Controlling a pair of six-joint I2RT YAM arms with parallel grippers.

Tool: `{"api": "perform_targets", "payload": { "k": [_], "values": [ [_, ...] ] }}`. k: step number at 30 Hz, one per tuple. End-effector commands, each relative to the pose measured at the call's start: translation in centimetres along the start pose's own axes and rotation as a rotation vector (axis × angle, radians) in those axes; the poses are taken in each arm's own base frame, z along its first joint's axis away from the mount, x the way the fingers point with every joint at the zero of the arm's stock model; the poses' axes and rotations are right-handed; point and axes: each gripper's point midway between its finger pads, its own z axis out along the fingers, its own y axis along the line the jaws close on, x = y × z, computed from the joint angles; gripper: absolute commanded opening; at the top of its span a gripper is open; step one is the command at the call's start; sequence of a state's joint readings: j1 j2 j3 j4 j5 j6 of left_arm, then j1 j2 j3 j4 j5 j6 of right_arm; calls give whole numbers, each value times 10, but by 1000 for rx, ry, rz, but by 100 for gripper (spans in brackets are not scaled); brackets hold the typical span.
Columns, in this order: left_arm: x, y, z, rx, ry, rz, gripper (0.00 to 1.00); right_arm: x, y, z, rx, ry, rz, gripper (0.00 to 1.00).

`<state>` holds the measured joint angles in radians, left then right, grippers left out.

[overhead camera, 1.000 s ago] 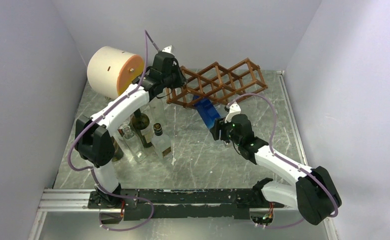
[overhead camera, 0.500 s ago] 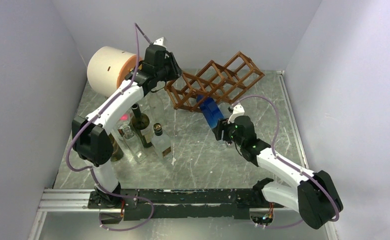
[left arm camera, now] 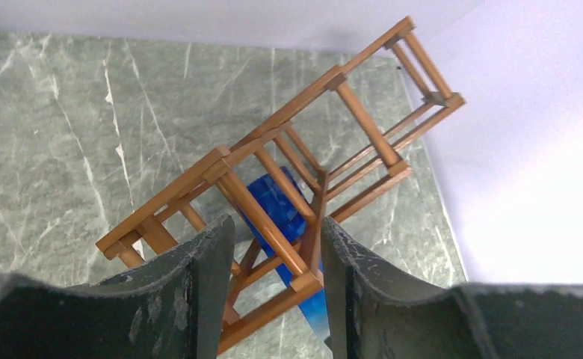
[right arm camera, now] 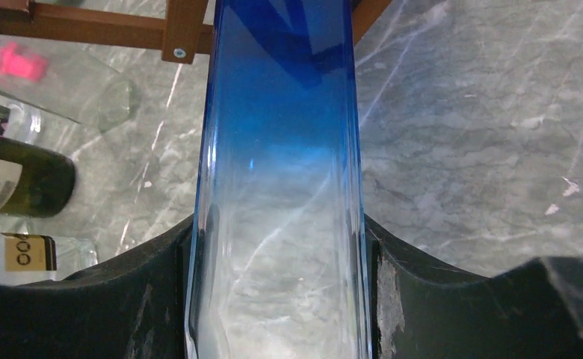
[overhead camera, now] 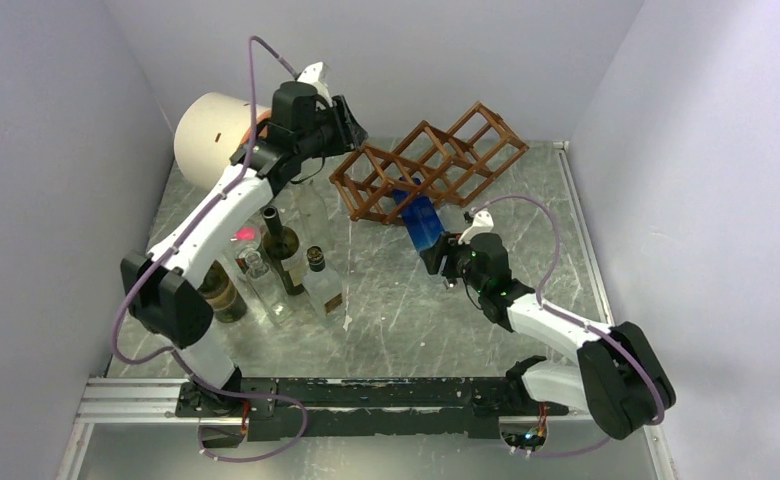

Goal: Put the wine bottle on the wine rack

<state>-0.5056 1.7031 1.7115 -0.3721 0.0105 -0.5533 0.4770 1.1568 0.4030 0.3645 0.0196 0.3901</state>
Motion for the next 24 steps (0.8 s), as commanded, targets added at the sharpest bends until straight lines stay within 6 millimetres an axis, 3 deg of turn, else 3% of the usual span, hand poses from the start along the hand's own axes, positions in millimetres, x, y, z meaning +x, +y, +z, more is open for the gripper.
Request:
{"api": "perform_targets", "payload": {
  "k": [1,17,24],
  "values": [
    [-12,-19,-37,87,-14,43,51,-112,49,-3,-208,-377,59,0],
    [-25,-34,-119,169,-65,143,58,-126,67,23,-326,-386,98,0],
    [-23,-31,-132,160,-67,150,60,-131,71,35,-349,-402,135,0]
  ]
}}
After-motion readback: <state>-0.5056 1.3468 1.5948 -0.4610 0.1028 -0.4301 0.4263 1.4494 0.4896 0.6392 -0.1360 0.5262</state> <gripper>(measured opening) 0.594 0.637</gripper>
